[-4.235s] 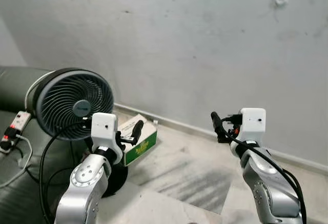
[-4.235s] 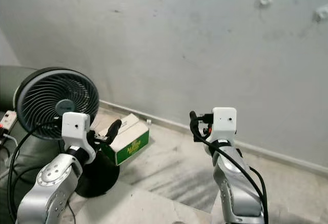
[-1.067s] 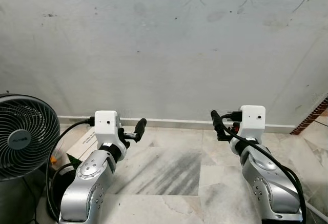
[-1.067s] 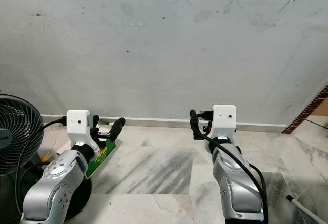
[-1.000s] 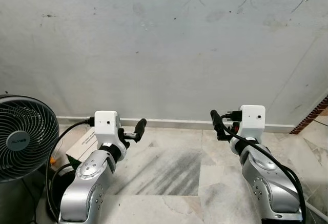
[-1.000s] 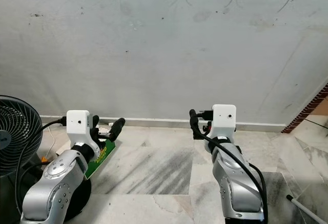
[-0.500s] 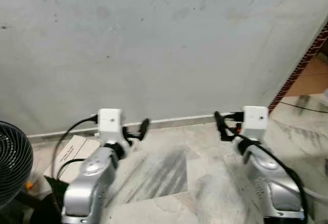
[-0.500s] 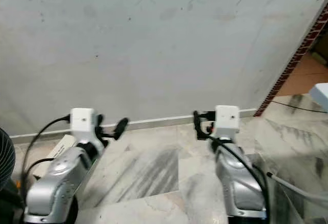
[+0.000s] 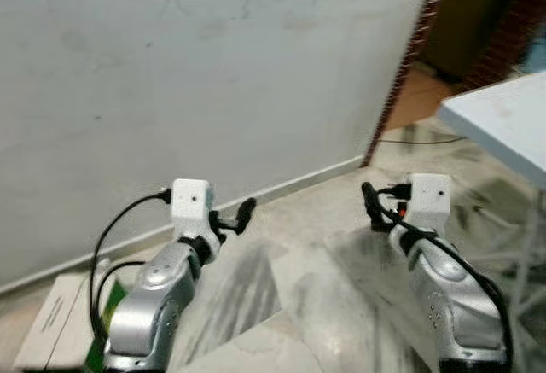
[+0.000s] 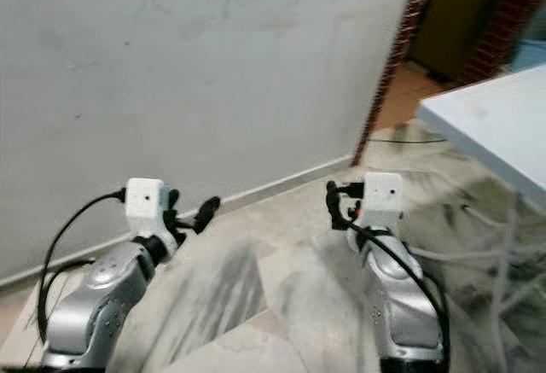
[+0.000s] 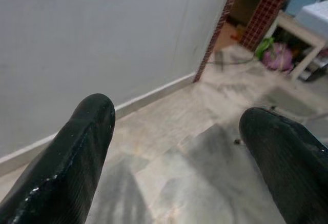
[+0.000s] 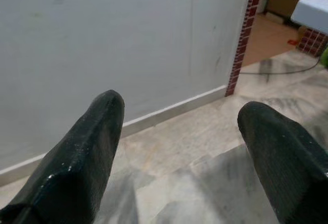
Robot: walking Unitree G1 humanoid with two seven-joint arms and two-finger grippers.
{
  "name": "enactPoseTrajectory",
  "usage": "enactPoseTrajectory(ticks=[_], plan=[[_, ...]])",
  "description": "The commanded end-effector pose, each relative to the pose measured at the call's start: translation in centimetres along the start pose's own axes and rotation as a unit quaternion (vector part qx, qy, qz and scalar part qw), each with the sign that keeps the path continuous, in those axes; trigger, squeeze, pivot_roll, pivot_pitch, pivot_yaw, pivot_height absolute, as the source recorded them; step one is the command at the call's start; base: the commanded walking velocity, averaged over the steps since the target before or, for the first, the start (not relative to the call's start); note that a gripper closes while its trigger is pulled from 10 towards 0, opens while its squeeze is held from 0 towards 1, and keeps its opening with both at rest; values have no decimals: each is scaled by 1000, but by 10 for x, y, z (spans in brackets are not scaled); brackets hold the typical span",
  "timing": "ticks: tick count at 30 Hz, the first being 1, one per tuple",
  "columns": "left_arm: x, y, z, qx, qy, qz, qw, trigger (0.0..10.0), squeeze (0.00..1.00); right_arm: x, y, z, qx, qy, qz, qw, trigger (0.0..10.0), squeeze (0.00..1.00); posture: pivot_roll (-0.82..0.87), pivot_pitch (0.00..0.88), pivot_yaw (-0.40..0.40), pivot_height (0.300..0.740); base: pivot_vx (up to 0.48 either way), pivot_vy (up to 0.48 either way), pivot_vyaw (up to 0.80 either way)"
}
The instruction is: Hang keys on a hook
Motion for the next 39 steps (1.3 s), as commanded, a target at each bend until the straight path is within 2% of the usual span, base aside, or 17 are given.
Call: enactPoseTrajectory(ticks=[1, 8, 13, 16, 20, 25, 31, 36, 39], plan=[[-2, 0, -6, -2, -9, 1, 1000, 10000, 0, 1, 0, -6, 3, -8, 1, 1000, 10000, 0, -23, 56, 4, 740, 0, 0, -788], [-3, 3, -3, -19, 3, -11, 1000, 10000, 0, 1, 0, -6, 4, -10, 1, 1000, 10000, 0, -24, 58, 6, 740, 0, 0, -784], [-5, 5, 0, -8, 18, -18, 1000, 10000, 0, 1, 0, -7, 4, -13, 1, 1000, 10000, 0, -25, 62, 6, 740, 0, 0, -783], [-5, 8, 0, -24, 16, -31, 999, 10000, 0, 2, 0, -7, 4, -13, 2, 1000, 10000, 0, -24, 64, 8, 740, 0, 0, -783], [-5, 9, 4, 4, 9, -22, 1000, 10000, 0, 3, -1, -7, 3, -13, 3, 1000, 10000, 0, -25, 66, 9, 740, 0, 0, -781], [-4, 9, 7, 11, 15, -23, 1000, 10000, 0, 3, 1, -7, 4, -15, -2, 1000, 10000, 0, -27, 66, 10, 740, 0, 0, -783], [-2, 11, 9, 24, 13, -27, 999, 10000, 0, 5, 0, -8, -4, -16, 2, 1000, 10000, 0, -25, 66, 10, 740, 42, 0, 0], [-1, 11, 12, 30, 16, -26, 999, 10000, 0, 8, -5, -14, 22, -23, 18, 999, 10000, 0, -25, 63, 13, 740, 328, 285, 0], [-2, 11, 12, 29, 15, -25, 999, 10000, 0, 10, -6, -16, 17, -20, 22, 999, 10000, 0, -32, 61, 12, 740, 352, 325, 0]])
Point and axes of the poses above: a point about 5 cm out from each wrist's last joint towards the gripper, its own x axis pointing back from the gripper into the wrist, its own y axis along the axis of the wrist's last joint, z = x × y, the point moved 3 cm from there along -x, pointing out of the wrist towards the gripper, and after that the axes turned 12 degrees about x, right-handed, at the moved point
